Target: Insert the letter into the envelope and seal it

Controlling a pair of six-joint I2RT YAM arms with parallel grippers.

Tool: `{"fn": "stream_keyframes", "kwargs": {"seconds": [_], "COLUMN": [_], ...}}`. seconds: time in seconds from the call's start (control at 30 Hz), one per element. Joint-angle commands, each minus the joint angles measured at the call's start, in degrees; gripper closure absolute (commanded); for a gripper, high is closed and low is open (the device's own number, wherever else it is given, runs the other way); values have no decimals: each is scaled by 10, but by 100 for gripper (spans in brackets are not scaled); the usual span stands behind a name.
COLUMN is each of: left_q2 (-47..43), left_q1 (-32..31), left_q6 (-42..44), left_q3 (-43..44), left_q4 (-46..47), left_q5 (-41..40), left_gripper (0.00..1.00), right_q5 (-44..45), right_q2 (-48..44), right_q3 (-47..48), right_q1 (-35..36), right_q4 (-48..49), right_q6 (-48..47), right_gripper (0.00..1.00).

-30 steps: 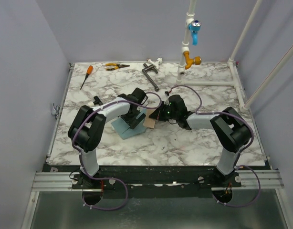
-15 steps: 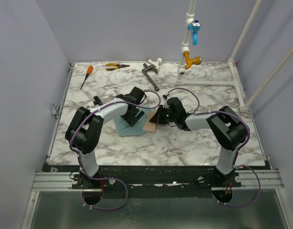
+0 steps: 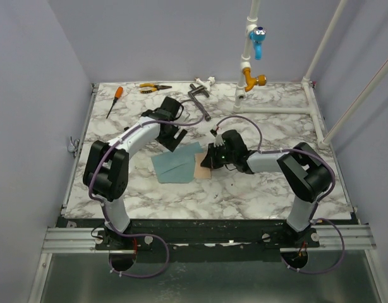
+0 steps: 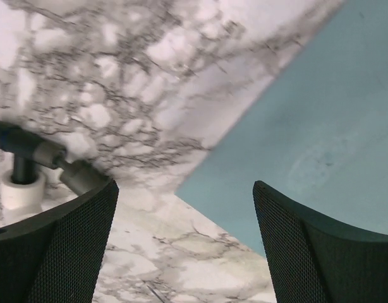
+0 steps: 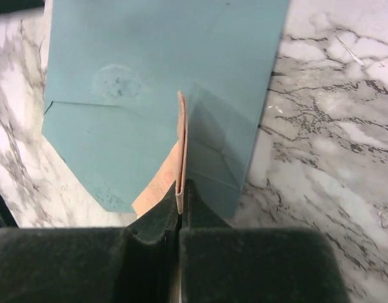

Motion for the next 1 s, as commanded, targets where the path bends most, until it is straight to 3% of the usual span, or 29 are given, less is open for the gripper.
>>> {"fn": "stream_keyframes", "kwargs": {"seconds": [0.0,0.1,0.37,0.57,0.7,0.8,0.97], "left_q2": [28,38,24,24,12,6,-23], "left_q1": [31,42,51,51,51,50,51], "left_q6": [0,6,8,-3,-4,-3,-3], "left_q3": [39,31,-26,-36,-54,-64,-87], "left_q4": [-26,-26,-14,0,9,9,9], "left_q5": [-19,-33,-11,-1,4,11,43], "left_gripper": [13,13,13,12,12,12,11], "right_q5": [-3,27,248,277,306,277,229], "right_q2": [-68,-107,-184,-174,-151,-125,-90], "right_q3": [-35,-59,-47,-22,9,31,-10], "right_q1": [26,81,202,220,223,224,230], "right_q4": [1,23,9,11,25,18,90], "right_q6": [-127,-230,-469,-611,-631,-628,-615], "right_gripper": [99,99,99,99,99,99,99]}}
